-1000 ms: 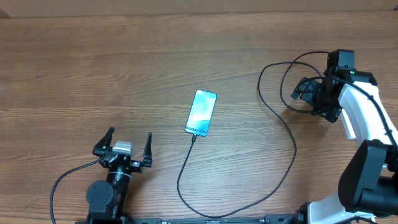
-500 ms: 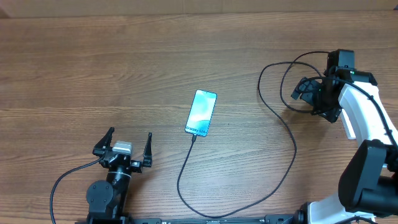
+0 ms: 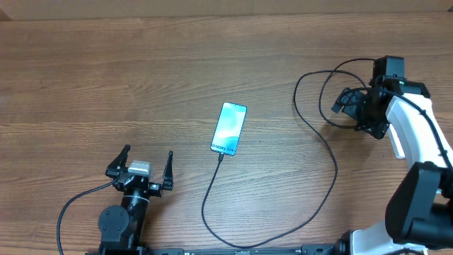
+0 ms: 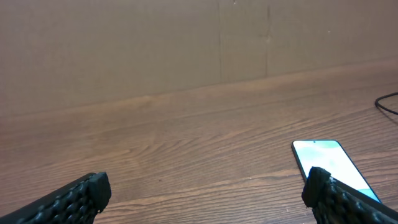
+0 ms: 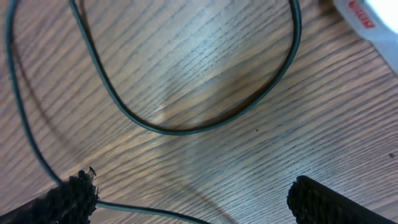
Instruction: Plug charger to phone and switch on socket
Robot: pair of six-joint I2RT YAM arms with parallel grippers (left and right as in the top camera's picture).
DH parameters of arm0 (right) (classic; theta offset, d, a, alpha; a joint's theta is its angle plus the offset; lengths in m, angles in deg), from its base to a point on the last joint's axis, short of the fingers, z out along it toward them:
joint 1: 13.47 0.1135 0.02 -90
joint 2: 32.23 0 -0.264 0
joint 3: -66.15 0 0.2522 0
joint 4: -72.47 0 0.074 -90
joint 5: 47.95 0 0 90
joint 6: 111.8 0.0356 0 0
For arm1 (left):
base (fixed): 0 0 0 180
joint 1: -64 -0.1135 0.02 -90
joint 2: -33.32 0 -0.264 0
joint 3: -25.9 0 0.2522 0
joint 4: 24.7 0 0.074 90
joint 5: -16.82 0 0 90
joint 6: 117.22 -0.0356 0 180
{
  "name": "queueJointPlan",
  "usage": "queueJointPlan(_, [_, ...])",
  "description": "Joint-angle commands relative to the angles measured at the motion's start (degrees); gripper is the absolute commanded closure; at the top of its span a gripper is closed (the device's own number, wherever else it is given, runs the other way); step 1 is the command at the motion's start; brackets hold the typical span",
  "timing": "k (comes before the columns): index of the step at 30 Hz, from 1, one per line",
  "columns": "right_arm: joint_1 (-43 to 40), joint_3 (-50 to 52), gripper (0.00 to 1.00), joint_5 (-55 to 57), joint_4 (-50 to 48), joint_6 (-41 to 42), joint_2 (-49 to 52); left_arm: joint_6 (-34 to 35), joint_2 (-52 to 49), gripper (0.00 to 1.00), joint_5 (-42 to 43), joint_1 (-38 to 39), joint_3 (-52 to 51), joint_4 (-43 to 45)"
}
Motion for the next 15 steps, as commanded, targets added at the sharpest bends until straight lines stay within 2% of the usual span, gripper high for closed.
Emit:
queueJointPlan(1, [0.2, 0.1, 0.00, -0.3, -0.3, 0.3, -7.0, -1.4, 0.6, 0.00, -0.6, -0.3, -0.2, -0.2])
queueJointPlan(9, [0.2, 0.1, 0.00, -0.3, -0.3, 0.3, -17.0, -1.4, 0.6, 0.00, -0.6, -0.4, -0.2, -0.2])
queueJointPlan(15, [0.2, 0.1, 0.00, -0.1, -0.2, -0.1, -18.9, -1.4, 0.6, 0.00, -0.6, -0.3, -0.2, -0.2])
